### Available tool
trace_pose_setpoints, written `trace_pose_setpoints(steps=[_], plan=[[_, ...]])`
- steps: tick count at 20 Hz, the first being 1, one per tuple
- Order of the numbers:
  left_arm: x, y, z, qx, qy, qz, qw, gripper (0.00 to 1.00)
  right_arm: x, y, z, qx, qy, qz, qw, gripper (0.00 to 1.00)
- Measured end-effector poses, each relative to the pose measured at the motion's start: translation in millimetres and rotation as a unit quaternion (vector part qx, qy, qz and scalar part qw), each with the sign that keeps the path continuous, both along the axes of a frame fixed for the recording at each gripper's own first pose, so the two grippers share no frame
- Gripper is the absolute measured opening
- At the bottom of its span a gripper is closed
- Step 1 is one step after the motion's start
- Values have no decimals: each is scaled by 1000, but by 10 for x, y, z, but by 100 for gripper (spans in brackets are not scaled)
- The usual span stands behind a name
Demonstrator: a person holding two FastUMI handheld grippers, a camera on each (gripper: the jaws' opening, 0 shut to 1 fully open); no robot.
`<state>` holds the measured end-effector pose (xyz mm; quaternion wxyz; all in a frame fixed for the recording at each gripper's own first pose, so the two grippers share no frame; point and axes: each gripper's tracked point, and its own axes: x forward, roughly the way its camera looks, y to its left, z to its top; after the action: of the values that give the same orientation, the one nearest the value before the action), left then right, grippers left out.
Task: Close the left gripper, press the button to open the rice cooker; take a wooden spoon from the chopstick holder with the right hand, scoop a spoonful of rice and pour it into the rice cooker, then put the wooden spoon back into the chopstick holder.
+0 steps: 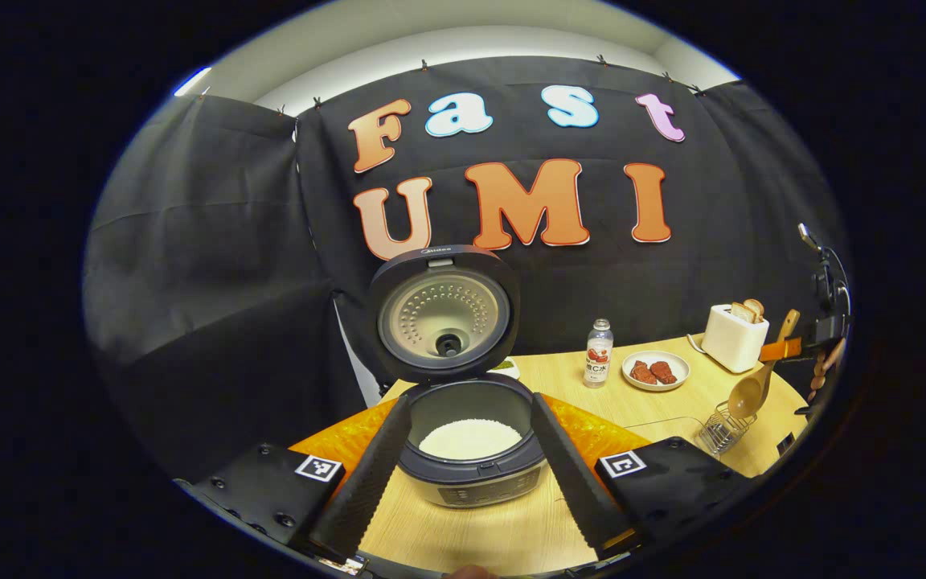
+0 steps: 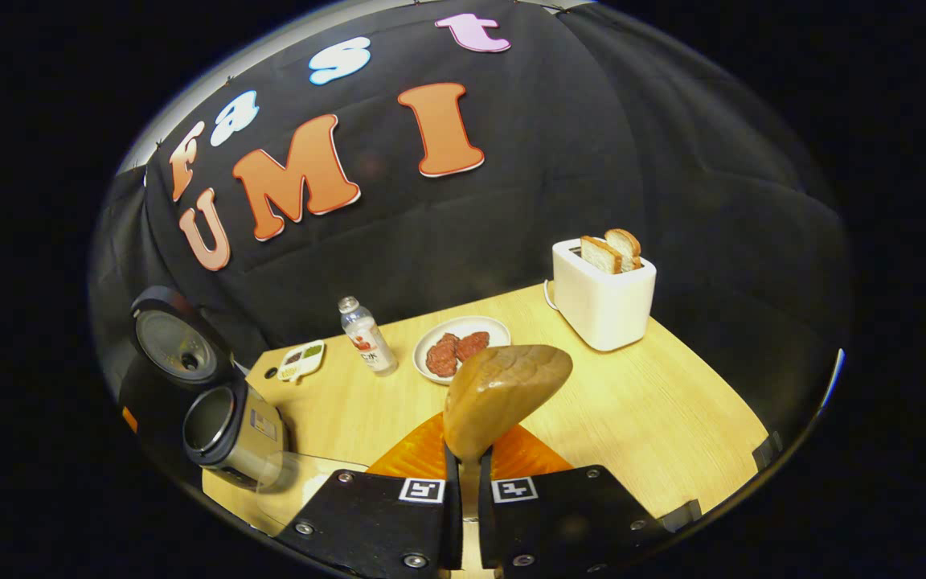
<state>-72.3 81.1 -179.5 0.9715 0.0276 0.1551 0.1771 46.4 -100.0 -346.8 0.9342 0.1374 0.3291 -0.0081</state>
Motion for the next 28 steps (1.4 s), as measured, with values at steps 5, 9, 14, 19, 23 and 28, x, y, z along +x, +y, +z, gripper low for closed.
trace_pose_setpoints(steps=[5, 9, 14, 19, 23, 28], plan=[[-25, -142, 47, 10, -1, 2, 1000, 100, -15, 2, -293, 15, 22, -12, 1000, 7], [-26, -207, 54, 10, -3, -2, 1000, 100, -5, 28, -602, 2, 56, -15, 998, 7], [-6, -226, 25, 1, 1, -8, 1000, 94, -87, 39, -700, 10, 81, -26, 996, 11], [168, -144, 80, -3, -2, -12, 1000, 100, -220, -101, -786, 12, 135, -46, 990, 21], [504, 41, 307, -5, -17, -9, 1000, 94, -282, -258, -555, -12, 127, -68, 990, 41], [877, 393, 816, -7, -42, -14, 999, 100, -248, -401, -75, -55, 88, -78, 992, 71]])
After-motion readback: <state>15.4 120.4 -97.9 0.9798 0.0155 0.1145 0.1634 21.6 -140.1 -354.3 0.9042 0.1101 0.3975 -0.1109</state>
